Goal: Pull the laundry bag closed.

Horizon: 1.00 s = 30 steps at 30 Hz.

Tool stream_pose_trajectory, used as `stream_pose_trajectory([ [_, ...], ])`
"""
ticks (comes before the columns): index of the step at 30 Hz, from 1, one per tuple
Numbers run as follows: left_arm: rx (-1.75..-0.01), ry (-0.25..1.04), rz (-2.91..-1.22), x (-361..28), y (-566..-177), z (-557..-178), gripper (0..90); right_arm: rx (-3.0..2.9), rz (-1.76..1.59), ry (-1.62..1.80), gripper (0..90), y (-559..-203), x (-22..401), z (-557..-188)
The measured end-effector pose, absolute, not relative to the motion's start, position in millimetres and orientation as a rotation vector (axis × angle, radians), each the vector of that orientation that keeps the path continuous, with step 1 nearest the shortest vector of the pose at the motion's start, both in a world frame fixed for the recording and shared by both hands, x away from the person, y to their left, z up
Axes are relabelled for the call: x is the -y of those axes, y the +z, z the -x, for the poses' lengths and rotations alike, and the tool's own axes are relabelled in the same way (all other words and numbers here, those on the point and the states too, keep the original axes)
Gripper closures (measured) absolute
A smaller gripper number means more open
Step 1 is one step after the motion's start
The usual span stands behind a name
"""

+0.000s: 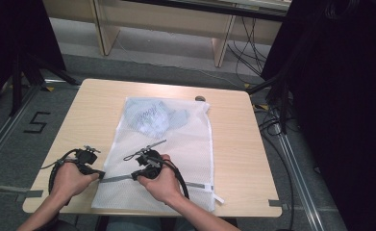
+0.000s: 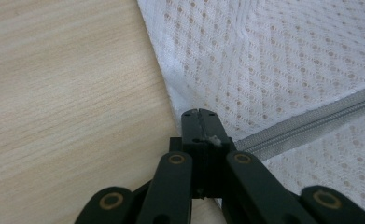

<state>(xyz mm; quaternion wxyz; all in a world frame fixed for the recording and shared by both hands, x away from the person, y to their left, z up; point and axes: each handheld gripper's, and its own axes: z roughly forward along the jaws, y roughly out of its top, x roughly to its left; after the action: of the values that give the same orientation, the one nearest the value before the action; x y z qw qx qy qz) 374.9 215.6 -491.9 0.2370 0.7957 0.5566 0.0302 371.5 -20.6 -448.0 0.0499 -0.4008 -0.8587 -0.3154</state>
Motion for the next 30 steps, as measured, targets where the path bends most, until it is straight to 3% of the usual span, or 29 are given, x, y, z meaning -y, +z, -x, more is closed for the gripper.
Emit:
stream_pose_trajectory([
  [30, -1.527, 0.083, -2.186, -216.1, -491.7, -375.0, 89.9, 2.628, 1.214, -0.984, 87.1, -440.7, 34.2, -370.4],
])
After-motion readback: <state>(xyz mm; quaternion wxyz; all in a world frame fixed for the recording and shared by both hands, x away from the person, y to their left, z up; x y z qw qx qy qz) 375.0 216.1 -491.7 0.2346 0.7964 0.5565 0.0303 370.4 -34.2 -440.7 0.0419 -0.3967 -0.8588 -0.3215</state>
